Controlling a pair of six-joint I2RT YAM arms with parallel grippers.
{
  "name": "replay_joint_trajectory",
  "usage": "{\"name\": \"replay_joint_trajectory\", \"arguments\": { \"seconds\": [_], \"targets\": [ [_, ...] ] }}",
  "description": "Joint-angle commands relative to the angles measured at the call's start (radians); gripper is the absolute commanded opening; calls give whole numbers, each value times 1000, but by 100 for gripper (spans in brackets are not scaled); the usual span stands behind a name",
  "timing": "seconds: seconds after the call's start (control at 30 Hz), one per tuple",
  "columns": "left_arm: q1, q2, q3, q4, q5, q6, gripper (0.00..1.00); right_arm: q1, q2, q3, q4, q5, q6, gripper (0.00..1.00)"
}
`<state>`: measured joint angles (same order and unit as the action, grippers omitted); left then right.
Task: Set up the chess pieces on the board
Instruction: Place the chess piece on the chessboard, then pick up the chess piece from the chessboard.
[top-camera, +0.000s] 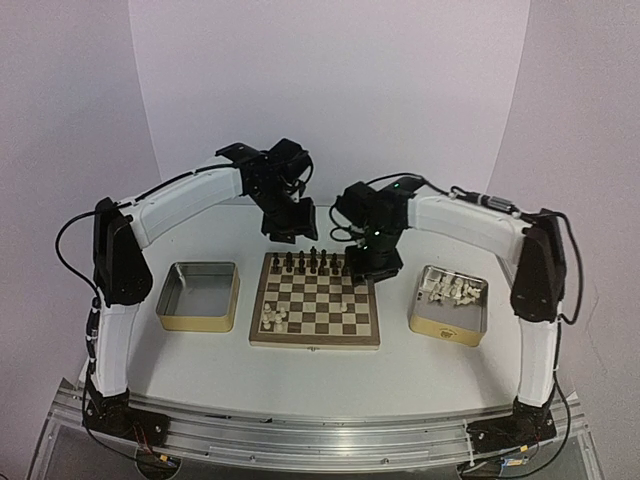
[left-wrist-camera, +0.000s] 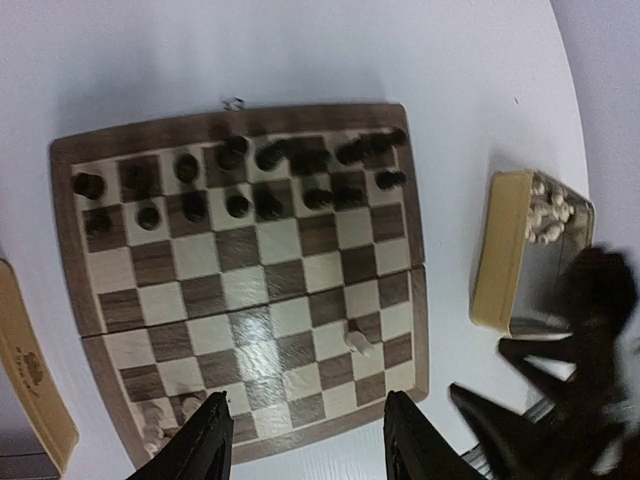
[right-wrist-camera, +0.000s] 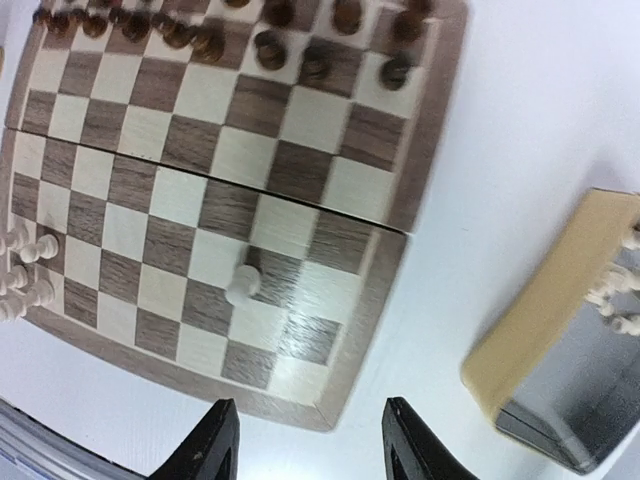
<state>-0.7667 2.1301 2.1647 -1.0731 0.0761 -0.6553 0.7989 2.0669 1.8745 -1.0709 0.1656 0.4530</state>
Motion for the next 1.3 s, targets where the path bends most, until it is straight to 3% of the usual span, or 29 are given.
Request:
{"name": "replay_joint_trajectory", "arguments": {
  "seconds": [0.0, 0.13, 0.3, 0.77, 1.27],
  "targets": [
    [-93, 67, 50, -62, 34, 33, 51, -134, -239, -131, -23, 96, 28, 48],
    [-140, 121, 71, -68, 43, 47, 51, -274, -333, -215, -20, 124, 22, 48],
    [-188, 206, 119, -55, 60, 48, 51, -339, -358, -224, -19, 146, -5, 48],
    [-207, 336, 183, -37, -22, 29, 43, -347, -337, -208, -14, 104, -19, 48],
    [-207, 392, 244, -12, -1, 64, 31, -347, -323, -196, -13, 89, -19, 48]
  ]
}}
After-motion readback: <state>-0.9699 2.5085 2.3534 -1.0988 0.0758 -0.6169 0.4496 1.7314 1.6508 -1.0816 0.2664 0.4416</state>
